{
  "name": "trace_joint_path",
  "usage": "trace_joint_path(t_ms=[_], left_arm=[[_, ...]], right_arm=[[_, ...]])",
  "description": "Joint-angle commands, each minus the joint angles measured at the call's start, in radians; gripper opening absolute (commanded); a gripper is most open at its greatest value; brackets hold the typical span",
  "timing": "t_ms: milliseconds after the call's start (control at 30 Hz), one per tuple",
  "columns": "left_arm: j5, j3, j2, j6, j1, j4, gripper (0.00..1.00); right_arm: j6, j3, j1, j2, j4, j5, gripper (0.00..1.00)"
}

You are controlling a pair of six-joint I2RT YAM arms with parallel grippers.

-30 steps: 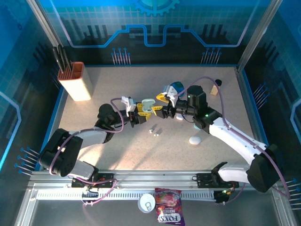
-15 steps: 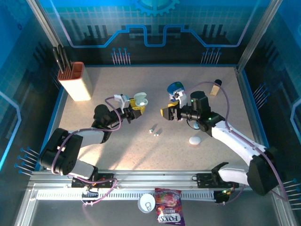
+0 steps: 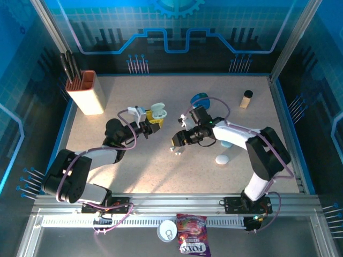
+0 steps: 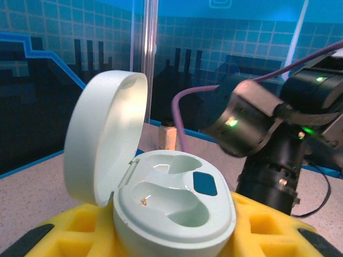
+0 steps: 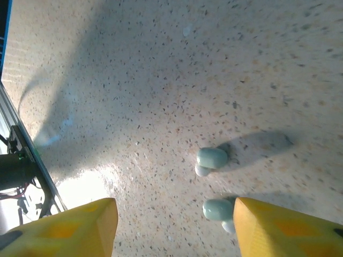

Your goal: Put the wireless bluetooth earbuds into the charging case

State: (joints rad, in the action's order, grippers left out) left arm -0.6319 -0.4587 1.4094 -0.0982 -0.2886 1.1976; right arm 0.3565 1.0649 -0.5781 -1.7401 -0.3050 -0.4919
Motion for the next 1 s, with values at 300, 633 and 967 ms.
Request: trace_joint_path(t_ms=[300, 633, 967], left_arm=[[-0.008, 0.017, -0.043, 0.022, 0.012, -0.013, 0.35], [-0.018, 0.013, -0.030, 0.017, 0.013, -0.008, 0.35], [-0.031, 0.006, -0.010, 0.002, 0.012, 0.001, 0.35]], right_arm=[[-0.199, 0.188, -0.017, -0.218, -0.251, -0.152, 0.59], [-0.320, 0.228, -0.011, -0.274, -0.319, -0.140, 0.58], [-0.329, 0.202, 0.000, -0.278, -0.294, -0.117, 0.56]])
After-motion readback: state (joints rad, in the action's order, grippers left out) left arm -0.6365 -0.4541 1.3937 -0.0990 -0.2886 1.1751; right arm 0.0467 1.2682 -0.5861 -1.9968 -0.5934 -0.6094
